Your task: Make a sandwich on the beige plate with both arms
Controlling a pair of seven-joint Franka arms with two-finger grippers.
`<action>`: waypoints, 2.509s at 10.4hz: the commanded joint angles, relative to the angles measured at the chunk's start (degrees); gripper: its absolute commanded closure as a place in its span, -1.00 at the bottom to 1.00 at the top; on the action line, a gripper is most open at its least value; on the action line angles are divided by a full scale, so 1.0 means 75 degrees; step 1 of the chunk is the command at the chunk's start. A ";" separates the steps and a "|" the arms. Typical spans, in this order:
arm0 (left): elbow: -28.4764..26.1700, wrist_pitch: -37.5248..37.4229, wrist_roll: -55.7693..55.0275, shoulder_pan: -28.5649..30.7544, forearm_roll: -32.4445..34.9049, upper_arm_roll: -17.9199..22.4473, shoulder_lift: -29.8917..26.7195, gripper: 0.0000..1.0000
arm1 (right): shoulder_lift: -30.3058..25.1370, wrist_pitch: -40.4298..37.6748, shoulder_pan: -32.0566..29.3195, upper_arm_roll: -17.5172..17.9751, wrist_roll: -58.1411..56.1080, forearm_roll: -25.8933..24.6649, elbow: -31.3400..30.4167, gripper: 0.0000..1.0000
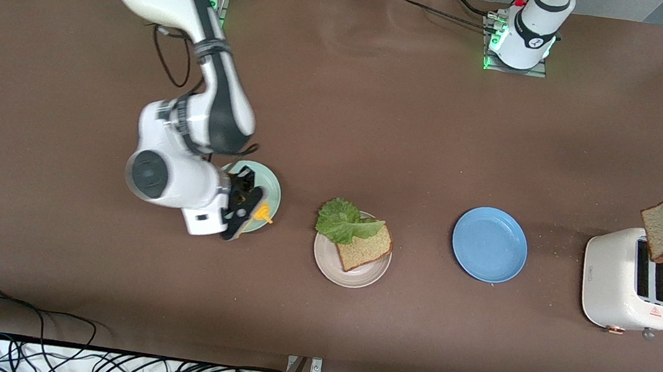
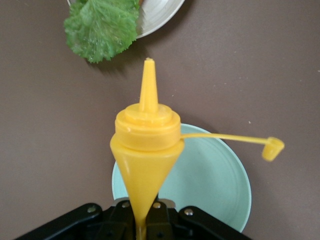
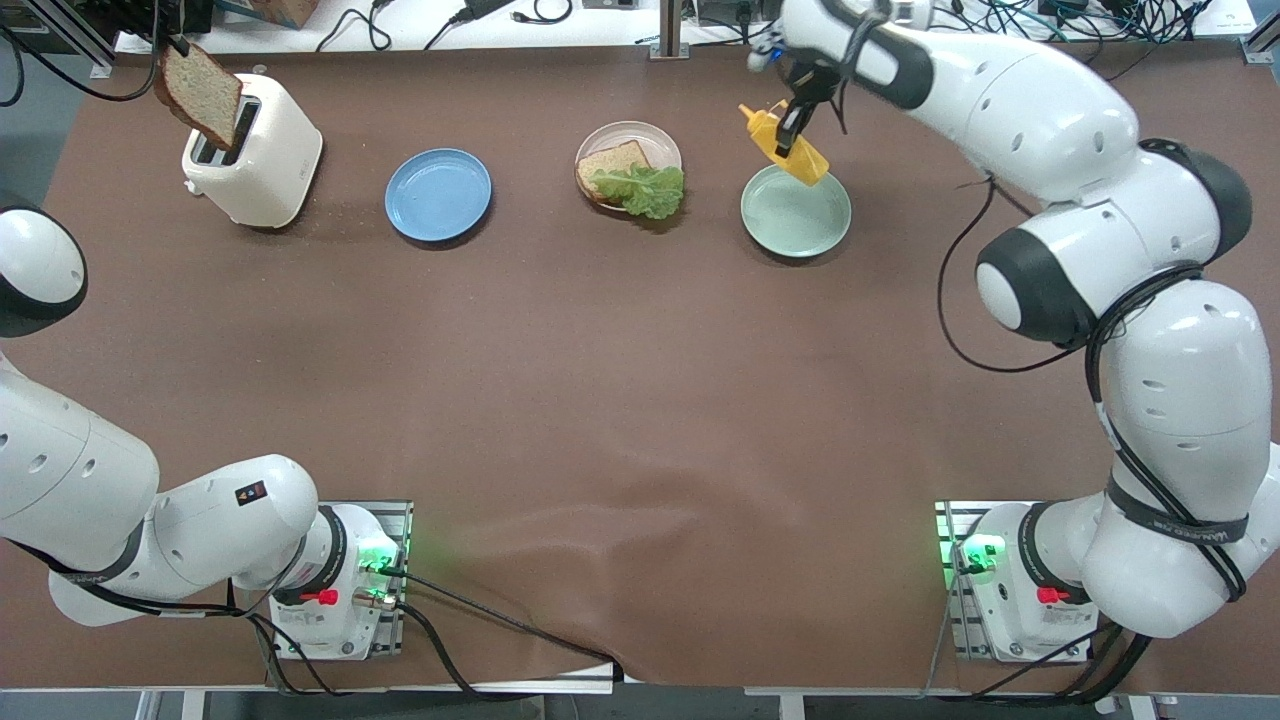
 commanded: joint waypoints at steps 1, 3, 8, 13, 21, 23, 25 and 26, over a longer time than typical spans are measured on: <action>-0.0068 -0.0142 -0.0392 -0.0015 -0.0349 -0.0063 -0.0142 1.00 | 0.0167 0.0510 0.0987 -0.0126 0.0841 -0.1847 0.0148 1.00; -0.0068 -0.0142 -0.0638 -0.0027 -0.0688 -0.0063 -0.0130 1.00 | 0.0308 0.0978 0.1937 -0.0115 0.1440 -0.3861 0.0137 1.00; -0.0091 -0.0142 -0.0757 -0.0027 -0.0713 -0.0145 -0.0107 1.00 | 0.0391 0.1274 0.2563 -0.0161 0.1595 -0.5900 0.0137 1.00; -0.0091 -0.0282 -0.1385 -0.0074 -0.0981 -0.0413 -0.0060 1.00 | -0.0088 0.1098 0.1208 -0.0255 0.0638 -0.3026 0.0125 1.00; -0.0079 0.0380 -0.5932 -0.2871 -0.1825 -0.0731 0.1098 1.00 | -0.0266 -0.1696 -0.2531 -0.0150 -0.3787 0.3691 0.0090 1.00; -0.0079 0.1622 -0.6648 -0.3492 -0.2527 -0.0731 0.1567 1.00 | -0.0195 -0.2741 -0.3200 -0.0150 -0.5650 0.4281 -0.0131 1.00; -0.0079 0.2607 -0.7141 -0.4032 -0.2705 -0.0731 0.2012 1.00 | -0.0009 -0.3398 -0.3786 -0.0127 -0.7572 0.4843 -0.0437 1.00; -0.0079 0.3134 -0.7294 -0.4232 -0.2845 -0.0731 0.2223 1.00 | 0.0213 -0.3866 -0.4102 -0.0126 -0.8126 0.5229 -0.0507 1.00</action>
